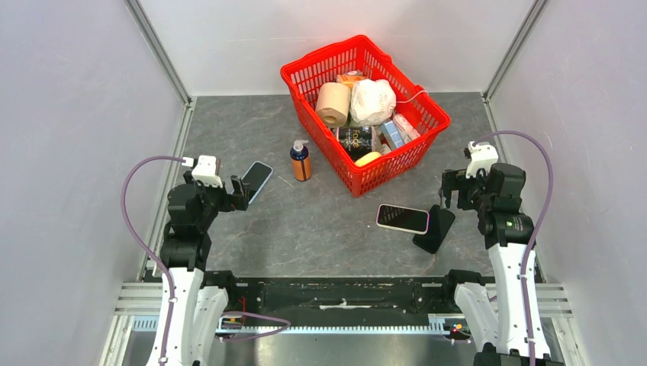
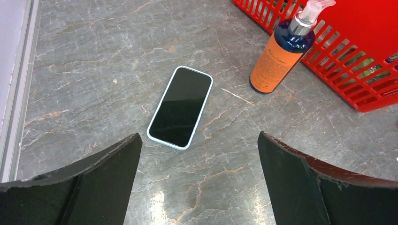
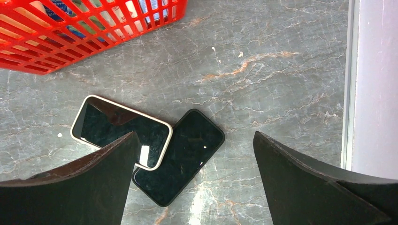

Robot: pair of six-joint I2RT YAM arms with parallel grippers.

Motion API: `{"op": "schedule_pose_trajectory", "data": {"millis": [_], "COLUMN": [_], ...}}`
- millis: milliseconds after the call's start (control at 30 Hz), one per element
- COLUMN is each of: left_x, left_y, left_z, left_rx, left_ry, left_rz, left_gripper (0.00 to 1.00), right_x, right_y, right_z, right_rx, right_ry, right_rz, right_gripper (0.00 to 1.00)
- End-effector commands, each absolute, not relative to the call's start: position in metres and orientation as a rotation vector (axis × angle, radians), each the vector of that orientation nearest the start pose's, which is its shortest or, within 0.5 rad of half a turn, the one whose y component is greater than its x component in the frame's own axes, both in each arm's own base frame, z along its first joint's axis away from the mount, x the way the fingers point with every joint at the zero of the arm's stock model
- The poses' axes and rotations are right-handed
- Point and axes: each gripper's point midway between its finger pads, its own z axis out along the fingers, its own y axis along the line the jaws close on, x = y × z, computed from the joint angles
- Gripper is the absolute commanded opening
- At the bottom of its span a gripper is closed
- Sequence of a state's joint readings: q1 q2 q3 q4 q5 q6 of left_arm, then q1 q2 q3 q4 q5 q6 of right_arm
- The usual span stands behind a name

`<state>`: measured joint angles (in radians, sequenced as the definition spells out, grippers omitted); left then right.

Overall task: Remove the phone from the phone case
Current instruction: Pick up the phone at the center of the board.

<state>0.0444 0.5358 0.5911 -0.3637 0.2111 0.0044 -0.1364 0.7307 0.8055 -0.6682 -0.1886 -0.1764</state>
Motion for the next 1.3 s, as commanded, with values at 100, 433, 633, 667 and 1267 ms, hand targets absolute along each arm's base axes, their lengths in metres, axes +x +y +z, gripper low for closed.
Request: {"op": "schedule_pose_trajectory", "data": {"millis": [100,433,633,667,1267], "left_x": [0.262,0.261,0.253,0.251,0.259], "left_y": [-0.020,-0.011,-0.008,-0.011,-0.028], "left_z": [0.219,0.234,0.258,0.261,0.241], "left_rx": [0.120,0.107,0.118,0.135,0.181], "left_ry": [1.816,1.822,1.799,1.791,1.872], "left_rz": [-0.127,-0.065,-0.036,-0.051,-0.189], "left_gripper": [1.00,1.00,1.00,1.00,1.00], "right_x": [0.247,0.240,0.236,0.234,0.217], "right_y": [-0.001,-0.003,-0.038,-0.045,0.051], "right_z": [0.205,0.214,0.210,0.209,0.159], "right_rx": [-0.189,-0.170,-0.071,-0.058,-0.894], "right_ry": [2.106,2.108,2.223,2.256,2.305], "right_rz": [0.058,0.047,-0.158,-0.199,0.159], "right_gripper": [0.99,0.99,0.99,0.99,0.99]}}
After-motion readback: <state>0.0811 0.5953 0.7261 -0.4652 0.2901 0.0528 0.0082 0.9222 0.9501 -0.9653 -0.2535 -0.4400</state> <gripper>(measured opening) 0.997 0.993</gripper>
